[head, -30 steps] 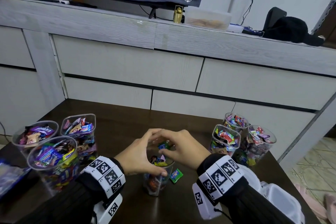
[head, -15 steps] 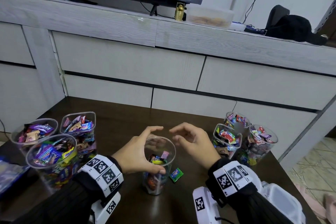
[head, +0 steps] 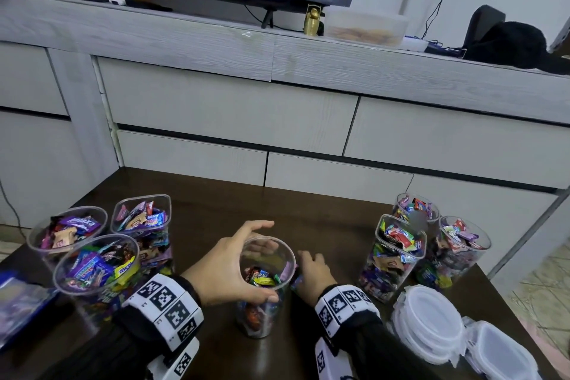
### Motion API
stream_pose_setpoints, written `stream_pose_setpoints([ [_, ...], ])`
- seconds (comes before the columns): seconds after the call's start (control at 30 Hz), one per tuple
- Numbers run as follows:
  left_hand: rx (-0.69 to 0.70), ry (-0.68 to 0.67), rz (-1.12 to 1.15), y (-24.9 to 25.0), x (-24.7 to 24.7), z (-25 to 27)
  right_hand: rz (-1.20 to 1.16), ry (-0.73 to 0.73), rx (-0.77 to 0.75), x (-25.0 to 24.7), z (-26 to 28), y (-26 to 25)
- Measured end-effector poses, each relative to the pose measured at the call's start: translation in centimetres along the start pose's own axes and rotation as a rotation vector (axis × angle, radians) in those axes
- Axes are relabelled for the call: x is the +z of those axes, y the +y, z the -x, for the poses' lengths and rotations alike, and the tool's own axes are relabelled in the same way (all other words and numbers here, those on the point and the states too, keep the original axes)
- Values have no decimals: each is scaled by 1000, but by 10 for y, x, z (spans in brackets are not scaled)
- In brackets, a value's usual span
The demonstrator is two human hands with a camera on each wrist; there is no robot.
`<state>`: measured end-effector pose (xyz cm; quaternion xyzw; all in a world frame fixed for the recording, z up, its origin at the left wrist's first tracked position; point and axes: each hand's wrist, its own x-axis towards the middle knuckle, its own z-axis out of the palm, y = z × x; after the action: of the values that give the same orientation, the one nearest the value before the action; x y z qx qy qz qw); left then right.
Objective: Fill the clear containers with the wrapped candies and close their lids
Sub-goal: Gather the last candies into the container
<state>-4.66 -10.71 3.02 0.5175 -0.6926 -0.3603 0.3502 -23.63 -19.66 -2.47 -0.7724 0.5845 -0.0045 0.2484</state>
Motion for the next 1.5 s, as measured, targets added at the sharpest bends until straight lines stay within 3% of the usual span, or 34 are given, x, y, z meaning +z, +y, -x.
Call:
stream_pose_setpoints([
  [0.23,29,21,18,-5,2,0,352,-102,-384,1,-18,-29],
  [0.4,27,-2,34,-4,2,-1,459,-214,-513,-1,-22,-24],
  [0.73,13,-30,48,1,1,-3,402,-166,-490,-15,-6,8],
  [1.1,-10,-31,41,-3,2,-7,571,-298,-469,-15,8,31],
  [1.33,-36,-55,-5,2,0,-11,574,-181,-455,-15,16,36],
  [1.5,-46,-30,89,3,2,-12,589,-157,-352,-12,20,33],
])
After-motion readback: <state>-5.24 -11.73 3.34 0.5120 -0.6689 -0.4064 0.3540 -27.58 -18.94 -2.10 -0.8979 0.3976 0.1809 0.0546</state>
